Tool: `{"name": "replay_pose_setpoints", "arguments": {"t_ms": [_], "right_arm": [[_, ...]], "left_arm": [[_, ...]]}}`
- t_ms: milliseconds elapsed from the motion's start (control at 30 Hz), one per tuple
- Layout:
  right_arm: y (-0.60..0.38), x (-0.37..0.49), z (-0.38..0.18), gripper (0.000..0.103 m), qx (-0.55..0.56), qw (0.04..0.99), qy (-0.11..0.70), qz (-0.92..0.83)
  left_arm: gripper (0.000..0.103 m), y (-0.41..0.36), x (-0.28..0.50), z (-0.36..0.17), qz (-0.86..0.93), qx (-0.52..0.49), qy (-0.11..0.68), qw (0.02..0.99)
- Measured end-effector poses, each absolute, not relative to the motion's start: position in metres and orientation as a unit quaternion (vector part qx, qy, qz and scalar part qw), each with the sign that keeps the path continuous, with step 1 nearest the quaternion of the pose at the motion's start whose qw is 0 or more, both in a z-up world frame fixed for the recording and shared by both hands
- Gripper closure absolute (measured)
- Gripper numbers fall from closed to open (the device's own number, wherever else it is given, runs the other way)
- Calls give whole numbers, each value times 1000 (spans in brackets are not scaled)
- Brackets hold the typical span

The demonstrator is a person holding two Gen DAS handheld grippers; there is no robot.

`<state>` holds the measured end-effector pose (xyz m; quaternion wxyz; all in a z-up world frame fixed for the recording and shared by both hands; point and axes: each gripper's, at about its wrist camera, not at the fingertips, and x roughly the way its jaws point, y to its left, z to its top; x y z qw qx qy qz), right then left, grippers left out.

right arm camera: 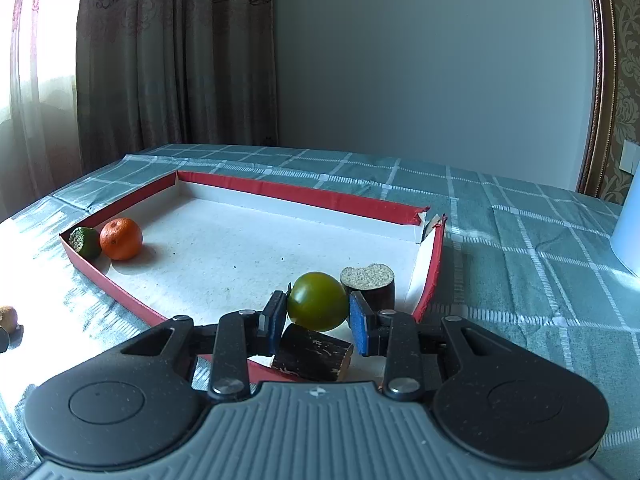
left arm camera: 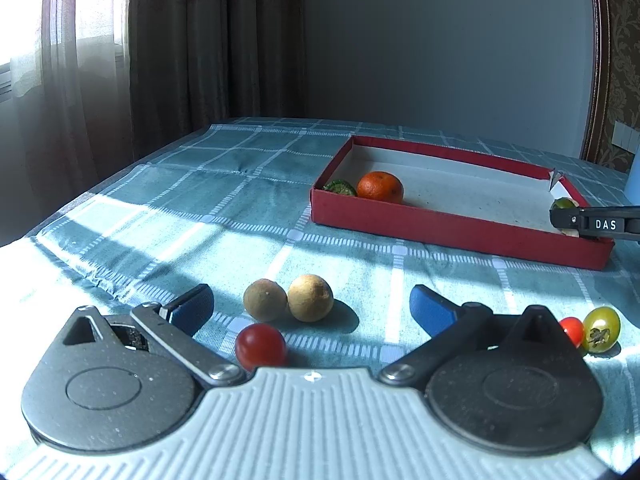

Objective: Organize fruits
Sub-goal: 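Lower the yellow-green tomato into the box and open the right tool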

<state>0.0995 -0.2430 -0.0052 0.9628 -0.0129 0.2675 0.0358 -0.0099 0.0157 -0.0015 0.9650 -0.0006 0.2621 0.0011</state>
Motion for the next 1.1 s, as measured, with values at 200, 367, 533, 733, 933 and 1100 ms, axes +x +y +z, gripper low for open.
{"name": "replay_pose_setpoints", "arguments": {"t_ms": [200, 367, 533, 733, 933, 1100], "right_arm": [[-241, 99, -5, 70, -18, 963, 265, 34], [-242, 99, -6, 70, -16, 964, 264, 34], [-242, 99, -6, 69, -17, 964, 264, 34], [-241, 98, -6, 69, -21, 963, 265, 29], [-243, 98, -7, 44, -19, 961, 274, 18], [-243, 91, -4, 44, -18, 965, 262, 16]], "left_arm": [[0, 16, -10, -2, 3, -1, 261, 965], [0, 19, -11, -2, 1, -7, 255, 967], [0, 20, -12, -1, 1, -10, 255, 967], [0, 21, -11, -1, 0, -15, 255, 967], [0, 22, -12, -1, -2, -17, 256, 967], [0, 22, -12, -1, 1, -19, 254, 967]]}}
